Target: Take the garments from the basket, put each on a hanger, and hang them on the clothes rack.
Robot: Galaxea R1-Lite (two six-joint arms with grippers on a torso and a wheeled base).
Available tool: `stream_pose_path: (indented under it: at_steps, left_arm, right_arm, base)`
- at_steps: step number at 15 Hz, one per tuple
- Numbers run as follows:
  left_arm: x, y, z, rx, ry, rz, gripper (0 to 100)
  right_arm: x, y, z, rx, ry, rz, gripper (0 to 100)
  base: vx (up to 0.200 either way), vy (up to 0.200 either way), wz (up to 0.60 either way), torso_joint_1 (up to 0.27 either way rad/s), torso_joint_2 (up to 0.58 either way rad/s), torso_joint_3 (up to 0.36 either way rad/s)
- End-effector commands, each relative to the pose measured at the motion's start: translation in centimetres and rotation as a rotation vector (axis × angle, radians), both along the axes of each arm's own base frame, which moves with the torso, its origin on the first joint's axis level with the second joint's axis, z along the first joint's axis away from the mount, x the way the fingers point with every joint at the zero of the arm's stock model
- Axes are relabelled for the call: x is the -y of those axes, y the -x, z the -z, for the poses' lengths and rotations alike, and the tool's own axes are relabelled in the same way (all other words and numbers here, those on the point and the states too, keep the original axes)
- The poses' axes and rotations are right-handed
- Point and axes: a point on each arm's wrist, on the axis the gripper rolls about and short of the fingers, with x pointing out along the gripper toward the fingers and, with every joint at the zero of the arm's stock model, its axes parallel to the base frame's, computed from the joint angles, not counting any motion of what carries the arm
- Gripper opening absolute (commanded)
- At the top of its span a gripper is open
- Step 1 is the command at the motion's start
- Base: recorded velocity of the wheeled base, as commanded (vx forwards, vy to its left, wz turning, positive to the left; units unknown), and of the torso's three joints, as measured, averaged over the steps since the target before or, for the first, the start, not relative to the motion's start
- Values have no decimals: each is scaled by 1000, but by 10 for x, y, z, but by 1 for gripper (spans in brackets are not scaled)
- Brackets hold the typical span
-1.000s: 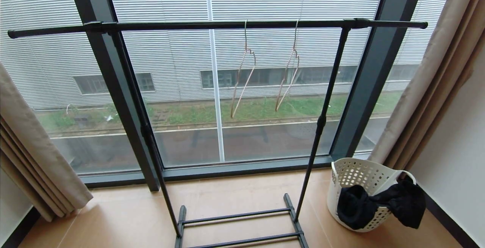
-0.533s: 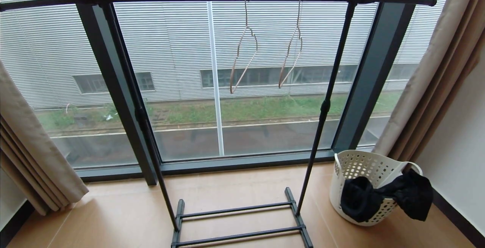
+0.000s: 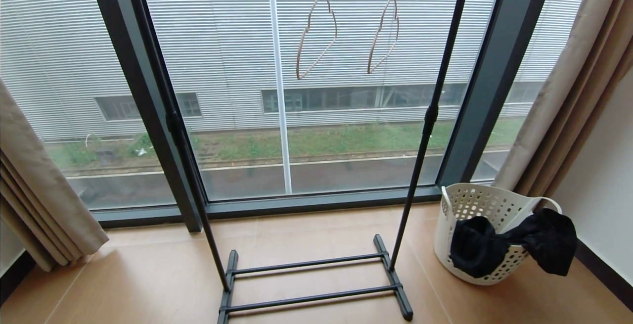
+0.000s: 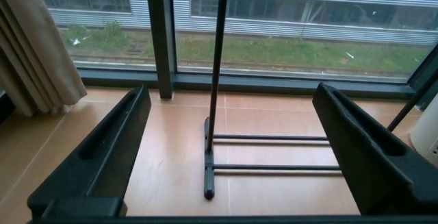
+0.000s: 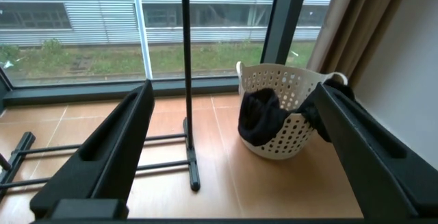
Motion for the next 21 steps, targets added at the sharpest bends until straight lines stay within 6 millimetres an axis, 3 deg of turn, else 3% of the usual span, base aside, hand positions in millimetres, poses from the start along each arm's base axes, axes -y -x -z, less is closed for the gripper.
stream_pose_path:
  at_steps: [1, 8, 14, 16, 21]
  left_arm:
    - [0, 0, 0, -3, 0, 0, 100]
    - [0, 0, 0, -1, 2, 0, 100]
    - [0, 0, 0, -1, 2, 0, 100]
    - [0, 0, 0, -3, 0, 0, 100]
    - [0, 0, 0, -3, 0, 0, 100]
  right_arm:
    - [0, 0, 0, -3, 0, -2, 100]
    - [0, 0, 0, -5, 0, -2, 100]
    - [0, 0, 0, -5, 0, 0, 100]
    - [0, 0, 0, -5, -1, 1, 100]
    - [0, 0, 0, -4, -3, 3, 100]
  base:
    - [0, 0, 0, -110, 466, 354]
    - [0, 0, 0, -30, 166, 130]
    - [0, 0, -600, 0, 4, 5]
    - [0, 0, 0, 0, 0, 0]
    - [0, -200, 0, 0, 3, 2]
